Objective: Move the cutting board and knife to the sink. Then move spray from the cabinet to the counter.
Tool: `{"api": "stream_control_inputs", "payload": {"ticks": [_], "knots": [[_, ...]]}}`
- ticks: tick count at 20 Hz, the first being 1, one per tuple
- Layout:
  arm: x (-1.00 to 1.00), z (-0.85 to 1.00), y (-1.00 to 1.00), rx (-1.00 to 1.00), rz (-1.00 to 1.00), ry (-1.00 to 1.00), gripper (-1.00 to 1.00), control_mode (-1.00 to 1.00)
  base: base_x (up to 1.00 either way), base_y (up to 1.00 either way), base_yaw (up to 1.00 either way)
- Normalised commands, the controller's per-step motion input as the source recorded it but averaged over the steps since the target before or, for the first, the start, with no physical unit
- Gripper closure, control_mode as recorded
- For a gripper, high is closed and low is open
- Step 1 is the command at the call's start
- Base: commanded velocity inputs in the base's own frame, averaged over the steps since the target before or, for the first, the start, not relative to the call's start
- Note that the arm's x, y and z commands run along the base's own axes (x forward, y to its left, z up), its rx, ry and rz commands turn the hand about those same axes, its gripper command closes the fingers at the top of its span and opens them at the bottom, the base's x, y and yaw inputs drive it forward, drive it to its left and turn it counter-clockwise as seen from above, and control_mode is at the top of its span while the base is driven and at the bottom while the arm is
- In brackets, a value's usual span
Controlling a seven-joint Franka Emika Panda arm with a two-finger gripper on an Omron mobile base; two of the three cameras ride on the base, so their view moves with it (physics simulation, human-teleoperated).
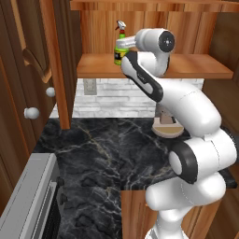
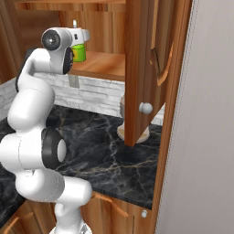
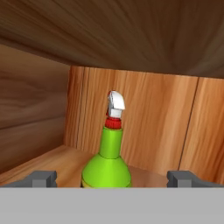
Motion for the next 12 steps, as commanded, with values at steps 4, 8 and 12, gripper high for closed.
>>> {"api": "stream_control_inputs", "payload": {"ticks": [4, 8, 12], "knots": [[0.18, 0.00, 0.04, 0.00, 0.00, 0.00, -1.00, -1.00, 0.00, 0.00, 0.00], [0.19, 0.00, 0.06, 0.00, 0.00, 0.00, -1.00, -1.00, 0.00, 0.00, 0.00], [0.21, 0.00, 0.06, 0.00, 0.00, 0.00, -1.00, -1.00, 0.00, 0.00, 0.00]]}}
